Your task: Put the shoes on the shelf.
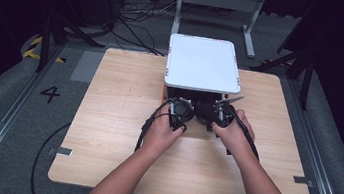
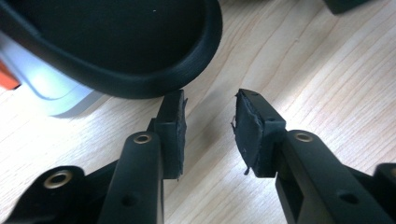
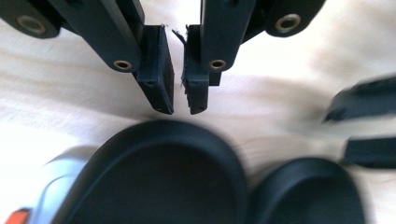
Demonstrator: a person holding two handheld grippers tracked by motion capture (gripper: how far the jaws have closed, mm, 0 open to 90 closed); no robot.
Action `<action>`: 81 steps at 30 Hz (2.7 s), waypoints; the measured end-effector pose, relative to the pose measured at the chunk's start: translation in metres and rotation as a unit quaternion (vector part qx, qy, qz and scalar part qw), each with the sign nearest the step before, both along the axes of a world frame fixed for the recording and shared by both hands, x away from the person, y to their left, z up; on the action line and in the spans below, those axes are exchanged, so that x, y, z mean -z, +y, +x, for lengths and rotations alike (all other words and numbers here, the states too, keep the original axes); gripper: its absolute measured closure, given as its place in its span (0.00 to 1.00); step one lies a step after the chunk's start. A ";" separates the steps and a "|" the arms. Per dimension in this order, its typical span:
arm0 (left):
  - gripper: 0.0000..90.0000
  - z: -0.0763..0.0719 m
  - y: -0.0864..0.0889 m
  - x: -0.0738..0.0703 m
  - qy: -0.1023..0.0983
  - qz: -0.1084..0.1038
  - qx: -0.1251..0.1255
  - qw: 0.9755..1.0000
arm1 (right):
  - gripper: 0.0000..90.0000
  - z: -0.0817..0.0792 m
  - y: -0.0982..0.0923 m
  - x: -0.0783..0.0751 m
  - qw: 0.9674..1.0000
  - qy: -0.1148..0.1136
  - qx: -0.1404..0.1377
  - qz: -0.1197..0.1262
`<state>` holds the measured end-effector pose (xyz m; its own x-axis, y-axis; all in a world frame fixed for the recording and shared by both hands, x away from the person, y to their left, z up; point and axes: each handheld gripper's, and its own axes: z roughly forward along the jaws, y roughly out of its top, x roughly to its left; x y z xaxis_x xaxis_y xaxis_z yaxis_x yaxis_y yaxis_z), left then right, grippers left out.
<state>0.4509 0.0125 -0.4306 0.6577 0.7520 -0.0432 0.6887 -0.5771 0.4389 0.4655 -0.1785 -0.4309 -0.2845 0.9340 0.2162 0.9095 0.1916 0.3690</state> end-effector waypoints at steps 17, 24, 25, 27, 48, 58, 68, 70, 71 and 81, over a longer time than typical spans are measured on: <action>0.48 -0.040 0.048 -0.035 -0.032 -0.034 0.012 0.999 | 0.71 -0.030 -0.020 -0.040 0.992 -0.105 -0.049 0.057; 0.32 -0.051 0.080 -0.046 -0.038 -0.058 0.012 0.998 | 0.51 -0.042 -0.050 -0.052 0.982 -0.169 -0.052 0.071; 0.31 -0.053 0.085 -0.047 -0.039 -0.061 0.008 0.997 | 0.51 -0.044 -0.055 -0.053 0.981 -0.175 -0.052 0.070; 0.29 -0.056 0.094 -0.050 -0.048 -0.060 0.003 0.997 | 0.50 -0.047 -0.065 -0.054 0.980 -0.181 -0.046 0.068; 0.20 -0.065 0.205 -0.054 -0.070 -0.064 -0.043 0.995 | 0.19 -0.061 -0.172 -0.043 0.977 -0.202 -0.065 -0.029; 0.18 -0.051 0.227 -0.033 -0.136 -0.023 -0.129 0.982 | 0.19 -0.050 -0.202 -0.019 0.969 -0.244 -0.041 -0.018; 0.26 -0.042 0.239 -0.005 -0.102 -0.045 -0.128 0.985 | 0.21 -0.038 -0.206 0.015 0.968 -0.247 -0.051 -0.015; 0.26 -0.041 0.241 -0.001 -0.104 -0.046 -0.127 0.985 | 0.22 -0.035 -0.209 0.024 0.968 -0.247 -0.045 -0.011; 0.26 -0.040 0.241 0.001 -0.102 -0.047 -0.128 0.985 | 0.23 -0.035 -0.210 0.027 0.968 -0.246 -0.043 -0.012; 0.27 -0.041 0.253 0.021 -0.109 -0.078 -0.127 0.983 | 0.24 -0.025 -0.209 0.047 0.968 -0.246 -0.039 -0.017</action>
<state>0.4103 0.2653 -0.4519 0.4570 0.8880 -0.0507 0.6818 -0.3131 0.6611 0.4401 -0.3878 -0.4777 -0.4145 0.9100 0.0064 0.6083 0.2718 0.7457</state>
